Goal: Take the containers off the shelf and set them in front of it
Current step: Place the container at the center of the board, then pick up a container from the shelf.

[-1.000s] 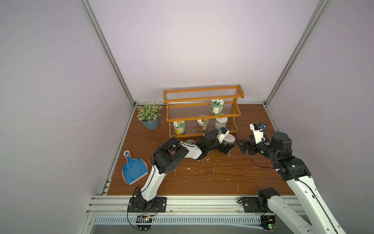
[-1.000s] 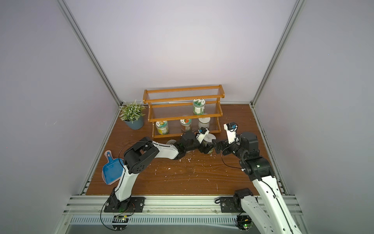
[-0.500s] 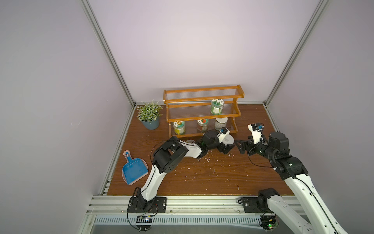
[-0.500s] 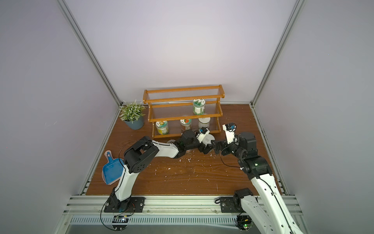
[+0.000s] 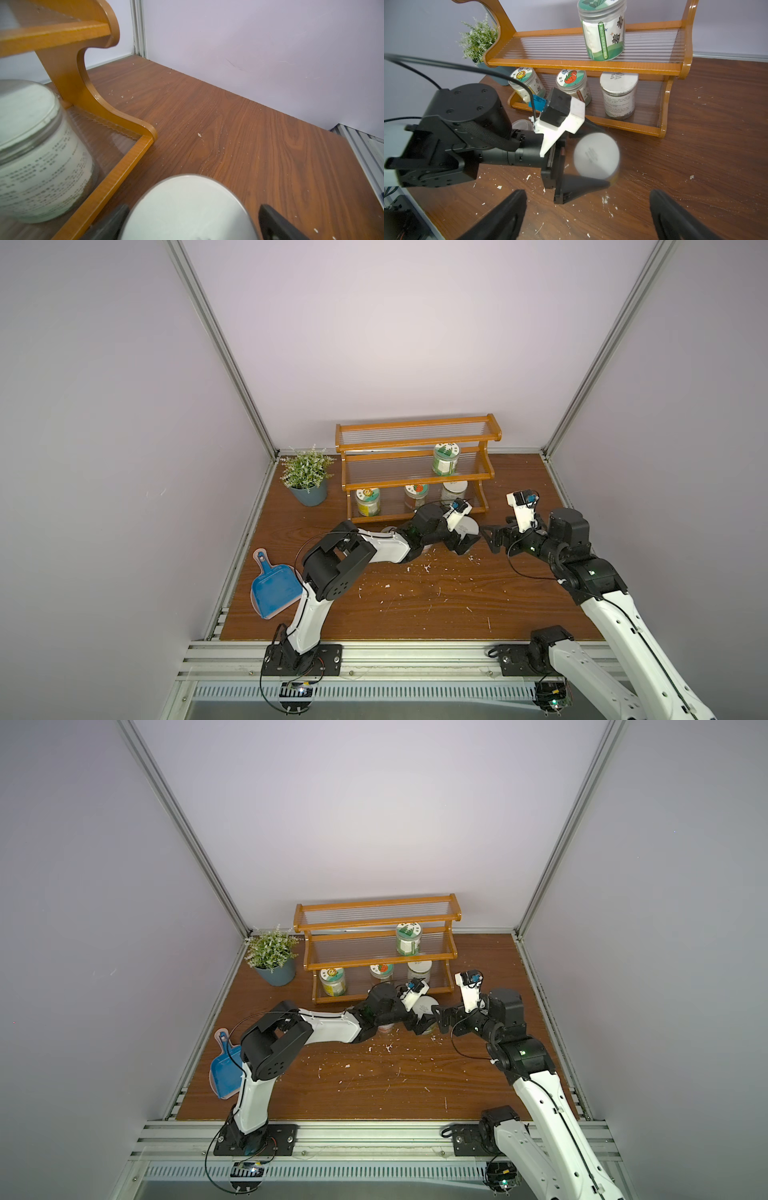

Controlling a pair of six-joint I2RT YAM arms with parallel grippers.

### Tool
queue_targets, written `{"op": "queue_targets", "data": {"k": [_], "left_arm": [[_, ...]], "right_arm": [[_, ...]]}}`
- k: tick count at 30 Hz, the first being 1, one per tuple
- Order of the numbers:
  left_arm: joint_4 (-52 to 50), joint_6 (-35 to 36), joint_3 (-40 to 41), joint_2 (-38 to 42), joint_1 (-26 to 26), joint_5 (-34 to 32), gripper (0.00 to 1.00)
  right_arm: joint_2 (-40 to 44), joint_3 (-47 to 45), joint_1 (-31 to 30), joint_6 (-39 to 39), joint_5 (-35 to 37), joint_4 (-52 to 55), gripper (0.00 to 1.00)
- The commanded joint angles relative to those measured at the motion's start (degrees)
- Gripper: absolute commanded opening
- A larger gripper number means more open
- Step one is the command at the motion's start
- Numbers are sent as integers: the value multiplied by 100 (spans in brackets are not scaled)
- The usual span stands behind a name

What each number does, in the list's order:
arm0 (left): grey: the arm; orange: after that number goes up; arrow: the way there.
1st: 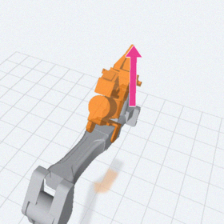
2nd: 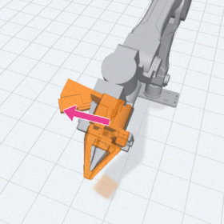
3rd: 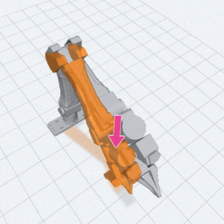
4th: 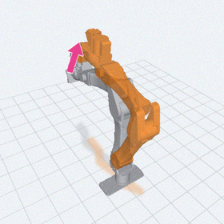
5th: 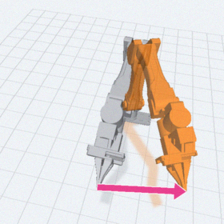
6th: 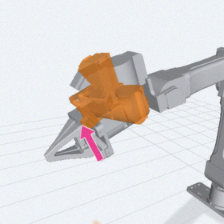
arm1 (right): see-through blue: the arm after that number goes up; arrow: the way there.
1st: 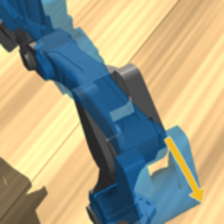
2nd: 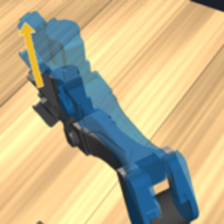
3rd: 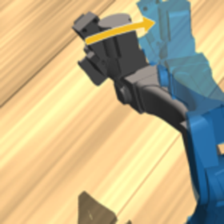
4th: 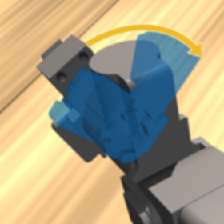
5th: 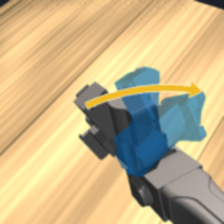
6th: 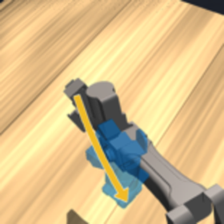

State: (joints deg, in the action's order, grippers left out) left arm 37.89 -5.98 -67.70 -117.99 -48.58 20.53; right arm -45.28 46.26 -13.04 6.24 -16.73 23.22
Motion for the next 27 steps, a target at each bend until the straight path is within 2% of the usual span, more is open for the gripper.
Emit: {"op": "queue_targets", "data": {"k": [1, 5, 10, 15, 20, 27], "left_arm": [[-280, 106, 68, 271, 126, -11, 99], [-446, 95, 524, 902, 254, -119, 99], [-1269, 102, 1041, 1926, 283, -240, 99], [-1873, 32, 1625, 3049, 419, -488, 99], [-2066, -216, 1991, 3722, 709, -698, 99], [-2269, -429, 2477, 4544, 1325, -590, 100]], "right_arm": [[-48, 76, 20, -25, 90, -266, 99], [-184, 131, 32, 15, -33, -470, 99], [-373, 32, 34, 194, -357, -976, 99], [-862, -195, 30, 490, -539, -2303, 99], [-1940, 164, -184, 348, -406, -3345, 99], [-3239, 964, -536, -71, -21, -3919, 99]]}}
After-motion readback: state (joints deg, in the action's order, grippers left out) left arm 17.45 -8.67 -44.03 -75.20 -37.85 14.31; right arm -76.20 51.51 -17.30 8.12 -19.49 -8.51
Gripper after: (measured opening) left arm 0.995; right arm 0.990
